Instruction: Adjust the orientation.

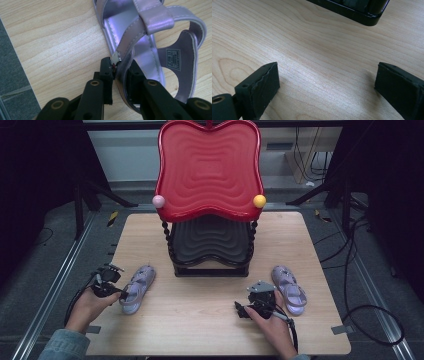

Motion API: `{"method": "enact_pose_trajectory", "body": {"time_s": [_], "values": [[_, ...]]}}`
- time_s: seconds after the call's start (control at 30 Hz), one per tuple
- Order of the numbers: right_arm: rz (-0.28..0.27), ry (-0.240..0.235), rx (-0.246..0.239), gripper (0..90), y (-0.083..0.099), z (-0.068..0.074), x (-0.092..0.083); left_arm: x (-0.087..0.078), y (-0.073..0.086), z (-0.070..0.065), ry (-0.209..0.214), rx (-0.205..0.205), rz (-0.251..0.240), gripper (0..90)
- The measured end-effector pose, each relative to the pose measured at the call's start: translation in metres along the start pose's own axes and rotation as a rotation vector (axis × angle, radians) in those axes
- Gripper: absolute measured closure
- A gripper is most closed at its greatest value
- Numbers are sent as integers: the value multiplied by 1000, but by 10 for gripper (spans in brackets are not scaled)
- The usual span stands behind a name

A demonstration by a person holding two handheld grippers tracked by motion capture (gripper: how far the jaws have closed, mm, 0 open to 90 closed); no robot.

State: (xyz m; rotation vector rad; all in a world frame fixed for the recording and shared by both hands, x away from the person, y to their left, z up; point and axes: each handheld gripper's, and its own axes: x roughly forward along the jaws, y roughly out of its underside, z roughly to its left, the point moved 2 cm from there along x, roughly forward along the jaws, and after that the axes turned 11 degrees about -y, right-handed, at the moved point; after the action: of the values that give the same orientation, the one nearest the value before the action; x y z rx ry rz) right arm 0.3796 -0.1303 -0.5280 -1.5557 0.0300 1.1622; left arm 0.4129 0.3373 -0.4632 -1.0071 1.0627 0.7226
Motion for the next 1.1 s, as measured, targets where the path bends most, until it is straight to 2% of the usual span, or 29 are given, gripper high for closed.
{"method": "enact_pose_trajectory", "body": {"time_s": [0.17,0.3,0.37,0.5,0.67,0.77,0.9,1.0,1.03,1.07,1.1], "values": [[0,0,0,59,0,0,0,-1,1,3,0,-14,-11,817],[0,0,0,59,0,0,0,-10,5,5,7,-21,-37,822],[0,0,0,59,0,0,0,-18,9,3,12,-16,-55,823],[0,0,0,59,0,0,0,-35,16,-8,15,30,-92,824],[0,0,0,59,0,0,0,-55,14,-34,40,89,-151,824],[0,0,0,59,0,0,0,-59,2,-60,60,152,-171,824],[0,0,0,59,0,0,0,-51,-19,-94,83,218,-176,824],[0,-1,0,59,0,0,0,-44,-34,-118,89,253,-179,824],[0,-2,-1,59,0,0,0,-38,-40,-130,88,277,-175,825],[0,-2,-1,59,0,0,0,-38,-40,-130,88,277,-175,825],[0,-2,-1,59,0,0,0,-34,-43,-136,82,292,-168,825]]}}
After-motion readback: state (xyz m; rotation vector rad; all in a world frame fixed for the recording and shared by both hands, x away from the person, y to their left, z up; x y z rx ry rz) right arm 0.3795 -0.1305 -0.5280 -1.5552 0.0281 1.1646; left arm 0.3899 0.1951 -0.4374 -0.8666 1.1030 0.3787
